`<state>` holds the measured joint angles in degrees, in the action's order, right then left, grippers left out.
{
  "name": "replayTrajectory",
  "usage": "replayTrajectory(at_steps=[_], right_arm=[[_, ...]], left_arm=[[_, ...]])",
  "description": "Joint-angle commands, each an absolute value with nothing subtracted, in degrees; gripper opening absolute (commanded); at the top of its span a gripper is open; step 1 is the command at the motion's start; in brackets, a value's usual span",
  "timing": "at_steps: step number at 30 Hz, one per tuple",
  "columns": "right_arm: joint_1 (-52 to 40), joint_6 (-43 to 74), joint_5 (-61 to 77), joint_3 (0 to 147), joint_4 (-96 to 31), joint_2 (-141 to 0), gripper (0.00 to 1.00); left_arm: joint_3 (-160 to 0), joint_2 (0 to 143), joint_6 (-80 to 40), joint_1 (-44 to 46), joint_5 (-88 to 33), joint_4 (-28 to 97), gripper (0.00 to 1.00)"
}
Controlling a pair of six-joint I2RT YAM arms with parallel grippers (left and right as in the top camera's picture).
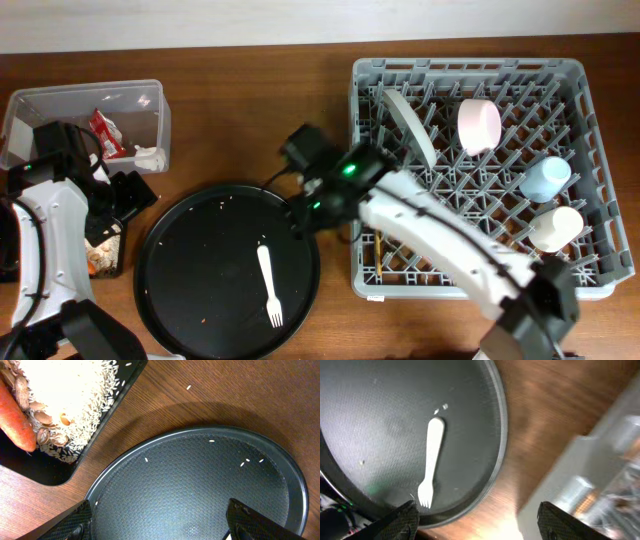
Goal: Sort waste into correct bins and load items into the dishwasher rack
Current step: 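Grasp the white fork with the right gripper and place it in the rack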
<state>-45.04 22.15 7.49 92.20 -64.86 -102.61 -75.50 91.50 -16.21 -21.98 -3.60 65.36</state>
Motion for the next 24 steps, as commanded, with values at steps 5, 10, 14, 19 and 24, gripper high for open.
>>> replayTrajectory(at_steps=[5,10,14,19,24], right_arm=[[-55.4,26.0,9.3,88.4,-56.5,-114.5,0.80],[-61.3,35.7,12.3,88.4,-56.1,-121.6,0.79],[-63.5,45.5,11.7,88.3,-56.7,-122.3,0.70],[-64.8,50.0,9.6,84.3,-54.5,-122.3,0.64],[-64.8,50.0,6.9,83.5,-53.7,-122.3,0.38]], left_arm=[[-75.0,91.4,-15.6,-22.0,-3.2,65.4,0.85],[-75.0,91.4,-15.6,-22.0,-3.2,65.4,0.85],[-75.0,91.4,-15.6,-22.0,-3.2,65.4,0.85],[-75.0,91.4,-15.6,-22.0,-3.2,65.4,0.85],[-75.0,91.4,-15.6,-22.0,-3.2,65.4,0.85]])
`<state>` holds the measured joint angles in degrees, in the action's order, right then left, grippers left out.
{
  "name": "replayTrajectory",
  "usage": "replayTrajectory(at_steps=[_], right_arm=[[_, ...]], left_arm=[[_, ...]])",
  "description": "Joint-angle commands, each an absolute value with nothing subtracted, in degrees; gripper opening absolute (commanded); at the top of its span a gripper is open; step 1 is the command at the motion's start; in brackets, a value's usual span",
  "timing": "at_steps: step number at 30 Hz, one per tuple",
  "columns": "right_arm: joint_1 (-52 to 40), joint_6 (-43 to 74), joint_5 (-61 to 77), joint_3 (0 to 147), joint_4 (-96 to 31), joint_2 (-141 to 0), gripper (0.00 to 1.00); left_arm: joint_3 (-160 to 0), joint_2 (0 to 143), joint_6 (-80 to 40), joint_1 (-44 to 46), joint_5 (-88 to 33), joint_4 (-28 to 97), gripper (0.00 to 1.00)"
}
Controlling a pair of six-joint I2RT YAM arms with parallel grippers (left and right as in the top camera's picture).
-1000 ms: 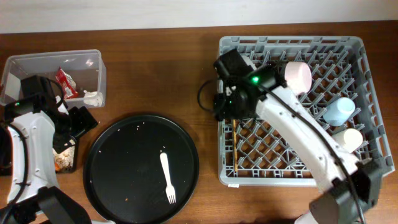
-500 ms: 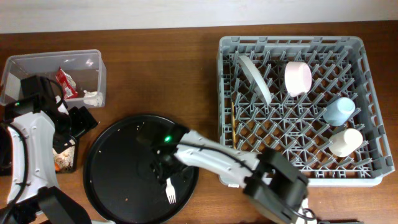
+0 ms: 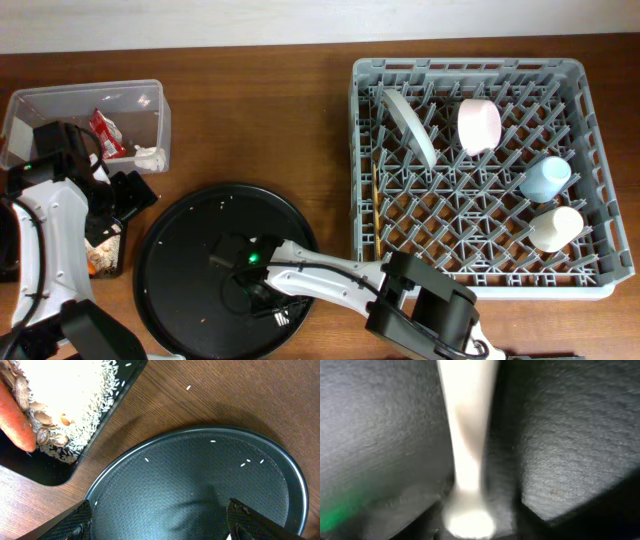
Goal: Sort waste into correct bins and load items into the dishwasher rack
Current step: 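Grasp the white fork with the right gripper and place it in the rack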
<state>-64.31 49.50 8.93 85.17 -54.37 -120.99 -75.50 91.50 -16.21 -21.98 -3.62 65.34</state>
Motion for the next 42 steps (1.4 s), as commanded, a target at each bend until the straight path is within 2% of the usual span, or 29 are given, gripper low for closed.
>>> replayTrajectory(at_steps=[1,4,8,10,17,21,28,36,38,42], right_arm=[[-64.8,50.0,6.9,83.5,-53.8,-122.3,0.33],[-64.8,50.0,7.0,83.5,-54.0,-122.2,0.25],[-64.1,49.8,4.4,84.5,-55.9,-120.5,0.23],[-57.1,46.0,-0.7,87.7,-60.8,-113.4,0.23],[-44.5,34.2,-0.7,87.8,-66.0,-99.2,0.23],[-38.5,29.3,-0.7,87.5,-70.7,-97.3,0.24],[-33.3,30.0,-0.9,77.8,-64.7,-97.9,0.24],[-32.5,30.0,-1.0,71.2,-58.3,-97.9,0.24],[-32.5,30.0,-1.9,71.2,-58.1,-97.9,0.39],[-32.5,30.0,-2.2,71.2,-58.0,-97.9,0.45]], left_arm=[[-75.0,91.4,-15.6,-22.0,-3.2,65.4,0.86],[-75.0,91.4,-15.6,-22.0,-3.2,65.4,0.85],[-75.0,91.4,-15.6,-22.0,-3.2,65.4,0.85],[-75.0,91.4,-15.6,-22.0,-3.2,65.4,0.85],[-75.0,91.4,-15.6,-22.0,-3.2,65.4,0.86],[-75.0,91.4,-15.6,-22.0,-3.2,65.4,0.86],[-75.0,91.4,-15.6,-22.0,-3.2,65.4,0.85],[-75.0,91.4,-15.6,-22.0,-3.2,65.4,0.85],[-75.0,91.4,-15.6,-22.0,-3.2,65.5,0.85],[-75.0,91.4,-15.6,-22.0,-3.2,65.5,0.85]])
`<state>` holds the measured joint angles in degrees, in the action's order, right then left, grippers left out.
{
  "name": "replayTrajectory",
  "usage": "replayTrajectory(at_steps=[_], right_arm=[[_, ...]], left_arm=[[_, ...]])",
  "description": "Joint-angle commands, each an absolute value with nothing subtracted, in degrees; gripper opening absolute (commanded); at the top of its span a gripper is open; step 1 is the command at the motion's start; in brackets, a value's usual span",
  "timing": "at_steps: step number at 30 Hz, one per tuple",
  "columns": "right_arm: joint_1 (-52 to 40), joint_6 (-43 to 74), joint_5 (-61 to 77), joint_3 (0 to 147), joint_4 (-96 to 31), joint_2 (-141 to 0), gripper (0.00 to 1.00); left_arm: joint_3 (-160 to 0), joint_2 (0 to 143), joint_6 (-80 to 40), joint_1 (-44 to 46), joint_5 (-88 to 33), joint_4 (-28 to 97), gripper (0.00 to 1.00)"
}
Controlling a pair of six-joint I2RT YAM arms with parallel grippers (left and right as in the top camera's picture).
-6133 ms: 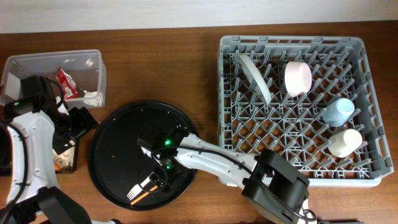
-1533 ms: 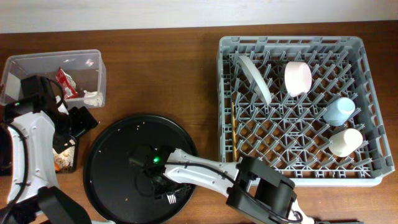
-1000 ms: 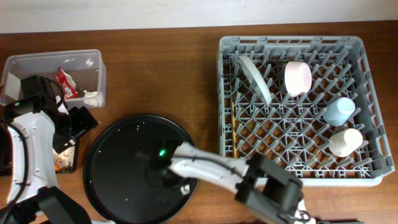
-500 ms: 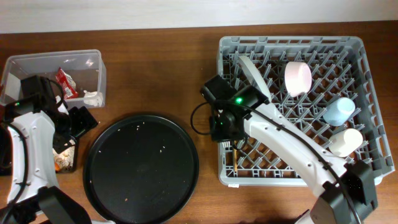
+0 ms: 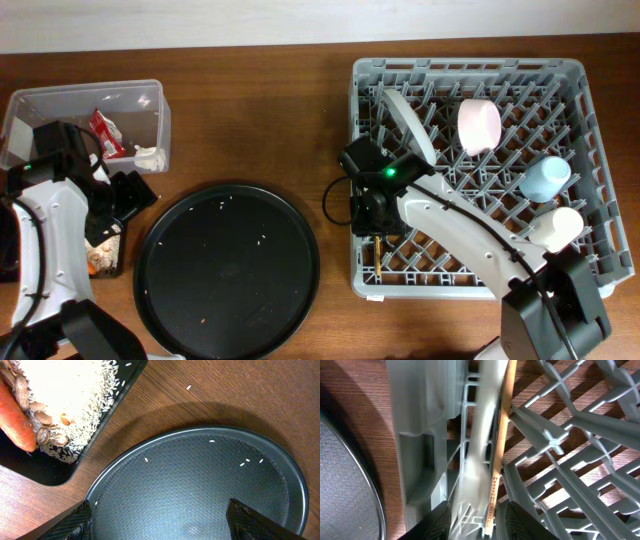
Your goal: Sort waste into correct bins and load items into the dishwasher rack
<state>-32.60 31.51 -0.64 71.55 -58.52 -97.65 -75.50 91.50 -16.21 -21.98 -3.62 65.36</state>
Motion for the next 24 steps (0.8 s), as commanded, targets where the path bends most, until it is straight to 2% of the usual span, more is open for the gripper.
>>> replayTrajectory(at_steps=[1,5,9,13,18,19,20,22,23,24], right_arm=[[-32.5,30.0,-2.2,71.2,-58.0,-97.9,0.45],[-32.5,30.0,-2.2,73.2,-58.8,-97.2,0.46],[-30.7,28.9,-2.2,83.6,-63.9,-94.8,0.48],[-23.0,28.5,-2.0,93.2,-70.0,-92.8,0.59],[-8.9,11.3,9.1,95.8,-73.3,-92.1,0.66],[-6.6,6.0,11.5,95.8,-73.9,-92.1,0.74],[-4.8,0.4,13.7,95.8,-74.5,-92.1,0.80],[-2.7,-2.3,13.7,95.8,-74.6,-92.1,0.95],[-1.3,-2.6,13.1,95.8,-74.9,-92.1,0.99],[-0.5,-2.6,13.1,95.8,-75.7,-92.1,0.99]], left_arm=[[-75.0,91.4,-15.6,-22.0,-3.2,65.5,0.85],[-75.0,91.4,-15.6,-22.0,-3.2,65.5,0.85],[-75.0,91.4,-15.6,-22.0,-3.2,65.5,0.86],[-75.0,91.4,-15.5,-21.5,-4.0,65.4,0.86],[-75.1,91.4,-10.0,-12.9,-4.3,65.2,0.86],[-75.4,91.4,-6.4,-9.1,-5.3,65.2,0.93],[-76.2,91.4,-4.2,-5.7,-5.3,65.3,0.96],[-79.0,91.4,-1.7,-0.9,-5.1,66.6,0.99],[-81.2,91.4,-1.7,0.2,-5.1,68.2,0.99],[-83.1,91.4,-1.7,0.4,-5.1,70.1,0.99]])
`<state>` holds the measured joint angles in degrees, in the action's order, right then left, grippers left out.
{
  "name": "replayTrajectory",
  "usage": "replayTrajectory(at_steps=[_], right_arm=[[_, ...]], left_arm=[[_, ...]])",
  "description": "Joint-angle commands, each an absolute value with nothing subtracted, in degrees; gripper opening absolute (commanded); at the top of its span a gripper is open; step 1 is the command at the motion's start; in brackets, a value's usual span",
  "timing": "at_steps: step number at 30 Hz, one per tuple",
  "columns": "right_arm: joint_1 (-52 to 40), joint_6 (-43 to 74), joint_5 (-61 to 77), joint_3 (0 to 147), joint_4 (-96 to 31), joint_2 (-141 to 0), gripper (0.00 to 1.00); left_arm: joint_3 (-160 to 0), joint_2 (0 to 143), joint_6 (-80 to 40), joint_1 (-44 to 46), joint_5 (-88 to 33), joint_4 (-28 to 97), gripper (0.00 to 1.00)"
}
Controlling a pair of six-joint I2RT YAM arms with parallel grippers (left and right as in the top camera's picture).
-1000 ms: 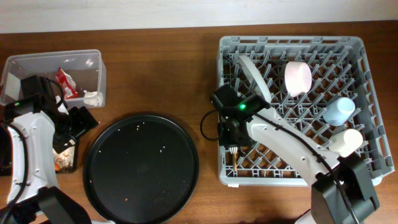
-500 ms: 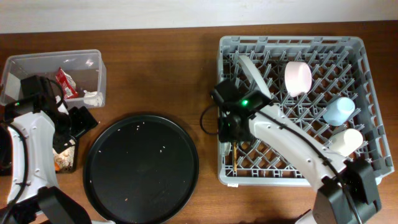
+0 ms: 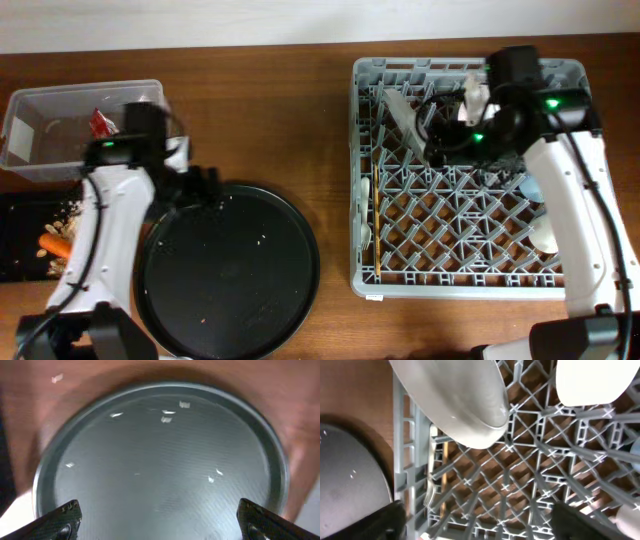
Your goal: Sort waste into correct bins and load items into the dishwasher rack
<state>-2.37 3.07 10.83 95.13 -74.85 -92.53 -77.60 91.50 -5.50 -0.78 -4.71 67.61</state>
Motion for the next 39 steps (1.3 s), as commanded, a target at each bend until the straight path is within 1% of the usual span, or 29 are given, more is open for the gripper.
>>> replayTrajectory(at_steps=[1,3,5,7,9,12,14,16,18,20,25,36,39], right_arm=[[0.1,-2.6,13.1,95.8,-77.0,-92.0,0.99],[0.8,-2.4,12.2,95.8,-79.6,-91.7,0.99],[0.9,1.4,6.9,95.6,-81.6,-90.5,0.98],[0.9,2.0,6.2,94.3,-81.2,-88.2,0.99],[0.9,3.2,6.1,90.4,-78.5,-83.7,0.99],[0.8,3.7,5.9,79.5,-69.4,-72.5,0.99],[0.8,3.7,5.7,69.8,-62.5,-62.0,0.99],[0.8,3.7,4.8,63.1,-58.6,-53.8,0.99],[0.8,3.7,1.6,58.9,-58.1,-46.9,0.99],[0.8,3.7,1.5,56.9,-59.3,-42.2,0.99],[0.8,3.7,1.4,56.5,-62.0,-39.4,0.99],[0.8,3.7,1.4,56.5,-62.2,-39.5,0.99],[0.8,3.7,1.4,56.4,-62.8,-37.0,0.99]], left_arm=[[-84.8,91.4,-1.7,0.2,-5.1,72.7,0.99],[-86.0,91.4,-1.7,-0.4,-5.1,77.1,0.99],[-85.9,91.2,-1.7,-1.1,-4.9,82.0,0.99],[-84.5,89.8,-1.7,-1.1,-4.9,82.3,0.99],[-81.6,86.0,-1.7,-1.0,-4.9,79.5,0.99],[-74.6,76.0,-1.7,-1.0,-5.2,72.5,0.99],[-67.2,65.7,-1.7,-1.0,-5.1,65.1,0.99],[-60.6,56.0,-1.7,-1.0,-5.1,59.3,0.99],[-55.0,46.7,-1.7,-1.0,-5.1,56.1,0.99],[-52.2,40.0,-1.7,-1.0,-5.2,55.7,0.99],[-51.6,31.7,-1.7,-1.0,-5.1,56.2,0.99],[-51.6,31.3,-1.7,-1.0,-5.1,56.2,0.99],[-51.6,31.3,-1.7,-1.0,-5.1,56.2,0.99]])
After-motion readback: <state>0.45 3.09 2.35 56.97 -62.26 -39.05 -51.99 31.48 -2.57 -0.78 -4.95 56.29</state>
